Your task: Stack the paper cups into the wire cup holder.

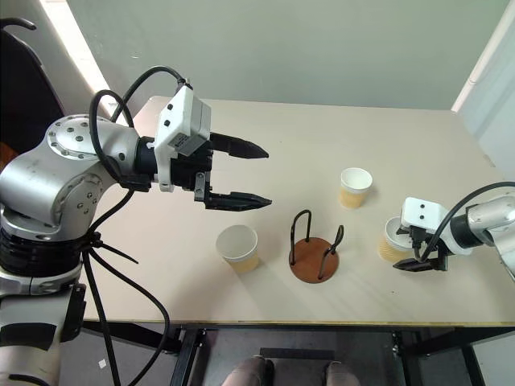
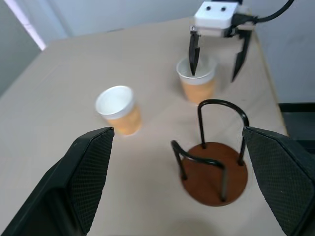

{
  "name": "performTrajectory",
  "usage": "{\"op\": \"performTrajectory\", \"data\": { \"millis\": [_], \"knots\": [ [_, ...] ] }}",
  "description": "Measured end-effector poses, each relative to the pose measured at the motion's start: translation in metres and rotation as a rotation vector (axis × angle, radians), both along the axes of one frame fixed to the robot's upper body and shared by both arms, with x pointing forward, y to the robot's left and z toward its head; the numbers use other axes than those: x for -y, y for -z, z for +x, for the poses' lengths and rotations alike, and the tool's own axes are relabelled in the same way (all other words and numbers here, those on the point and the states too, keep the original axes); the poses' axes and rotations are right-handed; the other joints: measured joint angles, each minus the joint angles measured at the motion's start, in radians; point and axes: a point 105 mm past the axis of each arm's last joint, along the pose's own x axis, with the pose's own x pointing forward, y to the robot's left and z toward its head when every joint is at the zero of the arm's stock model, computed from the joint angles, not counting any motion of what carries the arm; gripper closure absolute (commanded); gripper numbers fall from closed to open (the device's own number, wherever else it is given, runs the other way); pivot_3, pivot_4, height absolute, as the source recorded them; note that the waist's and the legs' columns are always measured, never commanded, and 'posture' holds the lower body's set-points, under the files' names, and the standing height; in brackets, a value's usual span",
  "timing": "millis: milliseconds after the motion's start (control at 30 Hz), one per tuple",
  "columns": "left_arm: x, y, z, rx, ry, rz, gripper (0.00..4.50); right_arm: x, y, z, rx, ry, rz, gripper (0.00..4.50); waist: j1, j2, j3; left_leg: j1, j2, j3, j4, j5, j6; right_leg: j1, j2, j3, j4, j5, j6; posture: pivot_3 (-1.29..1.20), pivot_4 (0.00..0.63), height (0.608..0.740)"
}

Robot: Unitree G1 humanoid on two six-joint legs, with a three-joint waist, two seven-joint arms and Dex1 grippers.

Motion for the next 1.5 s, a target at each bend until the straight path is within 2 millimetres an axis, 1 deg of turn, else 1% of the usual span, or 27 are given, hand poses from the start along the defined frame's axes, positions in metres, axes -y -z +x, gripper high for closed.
{"op": "performTrajectory", "data": {
  "millis": [67,133,233,267,300,467,500,533,567,600,667,700,733,767,800,833,867,933,1033,1200,1300,1500],
  "knots": [
    [-0.003,0.001,0.000,0.000,-0.006,0.014,0.00,0.000,0.001,0.001,0.006,-0.009,-0.018,2.02,-0.001,0.000,0.000,0.000,0.000,0.000,0.000,-0.002,0.003,0.000,0.000,0.000,0.000,0.000,0.000,0.00,0.150,0.740],
    [-0.005,0.001,0.001,-0.001,-0.013,0.018,0.00,-0.001,0.002,0.002,0.010,-0.016,-0.029,2.71,-0.001,0.000,0.000,0.000,0.000,0.000,0.000,-0.003,0.004,0.000,0.000,0.000,0.000,0.000,-0.001,0.00,0.150,0.740],
    [-0.005,0.001,0.001,-0.002,-0.013,0.020,0.00,-0.007,0.004,0.004,0.013,-0.038,-0.026,3.88,-0.001,0.000,0.000,0.000,0.000,0.000,0.001,-0.003,0.004,0.000,0.000,0.000,0.000,0.000,-0.001,0.00,0.150,0.740],
    [-0.006,0.002,0.001,-0.003,-0.016,0.022,0.00,-0.007,0.004,0.005,0.016,-0.045,-0.029,4.23,-0.001,0.000,0.000,0.000,0.000,0.000,0.001,-0.003,0.004,0.000,0.000,0.000,0.000,0.000,-0.001,0.00,0.150,0.740],
    [-0.007,0.002,0.001,-0.005,-0.019,0.024,0.00,-0.007,0.002,0.005,0.019,-0.050,-0.035,4.46,-0.001,0.000,0.000,0.000,0.000,0.000,0.000,-0.003,0.004,0.000,0.000,0.000,0.000,0.000,-0.001,0.00,0.150,0.740],
    [-0.020,0.001,0.001,0.008,-0.049,0.052,0.00,-0.005,-0.014,0.001,0.022,-0.107,-0.078,4.46,0.000,0.000,0.000,0.000,0.000,0.000,0.000,-0.004,0.003,0.000,0.000,-0.001,0.000,-0.002,-0.005,0.00,0.150,0.740],
    [-0.023,0.000,0.001,0.014,-0.062,0.057,0.00,-0.005,-0.019,0.000,0.023,-0.124,-0.086,4.46,-0.001,0.000,0.000,0.000,0.000,0.000,0.000,-0.004,0.003,0.000,0.000,-0.001,0.000,-0.002,-0.005,0.00,0.150,0.740],
    [-0.027,0.001,0.002,0.015,-0.077,0.060,0.00,-0.008,-0.030,-0.001,0.034,-0.149,-0.081,4.46,-0.002,0.001,0.001,0.000,0.000,0.000,0.000,-0.004,0.002,-0.001,0.000,0.000,0.000,-0.003,-0.006,0.00,0.150,0.740],
    [-0.030,0.001,0.004,0.012,-0.088,0.060,0.00,-0.011,-0.044,-0.001,0.060,-0.177,-0.071,4.46,-0.003,0.002,0.001,-0.001,0.000,0.000,-0.001,-0.004,0.002,-0.002,0.000,0.000,0.000,-0.003,-0.007,0.00,0.150,0.740],
    [-0.033,0.002,0.004,0.011,-0.097,0.064,0.00,-0.018,-0.063,-0.001,0.099,-0.218,-0.052,4.46,-0.004,0.003,0.002,-0.001,0.000,0.000,-0.001,-0.004,0.002,-0.003,0.000,0.000,0.001,-0.004,-0.008,0.00,0.150,0.740],
    [-0.035,0.002,0.005,0.013,-0.097,0.068,0.00,-0.035,-0.111,-0.007,0.220,-0.322,-0.018,4.46,-0.008,0.004,0.002,-0.001,0.000,0.000,-0.004,-0.004,0.001,-0.004,0.001,0.000,0.001,-0.007,-0.014,0.00,0.150,0.740],
    [-0.036,0.003,0.004,0.012,-0.096,0.070,0.00,-0.043,-0.129,-0.009,0.271,-0.372,-0.008,4.46,-0.009,0.003,0.002,0.000,0.001,0.000,-0.004,-0.003,0.001,-0.004,0.002,-0.001,0.001,-0.009,-0.016,0.00,0.150,0.740],
    [-0.037,0.003,0.004,0.010,-0.095,0.073,0.00,-0.056,-0.149,-0.013,0.336,-0.443,0.009,4.46,-0.011,0.003,0.002,0.001,0.002,0.000,-0.005,-0.003,0.001,-0.004,0.002,-0.001,0.002,-0.010,-0.018,0.00,0.150,0.740],
    [-0.037,0.004,0.003,0.009,-0.090,0.075,0.00,-0.068,-0.162,-0.016,0.376,-0.506,0.025,4.46,-0.013,0.003,0.002,0.001,0.002,-0.001,-0.006,-0.003,0.001,-0.004,0.002,-0.001,0.001,-0.010,-0.019,0.00,0.150,0.740],
    [-0.037,0.006,0.003,0.006,-0.086,0.078,0.00,-0.080,-0.168,-0.018,0.392,-0.567,0.046,4.46,-0.015,0.003,0.002,0.002,0.003,-0.001,-0.007,-0.003,0.001,-0.004,0.003,-0.001,0.002,-0.010,-0.019,0.00,0.150,0.740],
    [-0.038,0.008,0.002,-0.002,-0.081,0.082,0.00,-0.094,-0.171,-0.021,0.391,-0.636,0.066,4.46,-0.018,0.003,0.002,0.002,0.003,-0.001,-0.007,-0.003,0.000,-0.004,0.003,-0.001,0.002,-0.011,-0.020,0.00,0.150,0.740],
    [-0.037,0.010,0.002,-0.007,-0.077,0.085,0.00,-0.104,-0.169,-0.022,0.377,-0.684,0.079,4.46,-0.018,0.003,0.002,0.002,0.004,-0.002,-0.007,-0.002,-0.001,-0.004,0.004,-0.002,0.002,-0.011,-0.020,0.00,0.150,0.740],
    [-0.036,0.013,0.002,-0.008,-0.071,0.088,0.00,-0.120,-0.157,-0.021,0.324,-0.758,0.088,4.46,-0.019,0.003,0.002,0.001,0.004,-0.003,-0.008,0.000,-0.003,-0.005,0.004,-0.003,0.002,-0.011,-0.020,0.00,0.150,0.740],
    [-0.035,0.016,0.001,-0.010,-0.066,0.094,0.00,-0.129,-0.139,-0.021,0.259,-0.817,0.056,4.46,-0.011,0.003,0.002,0.000,0.003,-0.004,-0.009,0.001,-0.004,-0.005,0.003,-0.003,0.002,-0.011,-0.019,0.00,0.150,0.740],
    [-0.033,0.021,-0.004,-0.016,-0.051,0.108,0.00,-0.133,-0.120,-0.023,0.196,-0.880,0.004,4.46,-0.011,0.003,0.002,0.000,0.003,-0.004,-0.011,0.002,-0.007,-0.005,0.003,-0.004,0.001,-0.010,-0.018,0.00,0.150,0.740],
    [-0.033,0.024,-0.006,-0.028,-0.053,0.115,0.00,-0.132,-0.114,-0.025,0.172,-0.901,-0.011,4.46,-0.012,0.003,0.002,0.000,0.004,-0.004,-0.014,0.002,-0.007,-0.007,0.003,-0.004,0.002,-0.010,-0.018,0.00,0.150,0.740],
    [-0.037,0.021,-0.008,-0.012,-0.076,0.118,0.00,-0.132,-0.101,-0.028,0.130,-0.944,-0.039,4.46,-0.017,0.003,0.002,0.001,0.005,-0.004,-0.015,0.001,-0.006,-0.008,0.003,-0.004,0.003,-0.010,-0.019,0.00,0.150,0.740]
  ]
}}
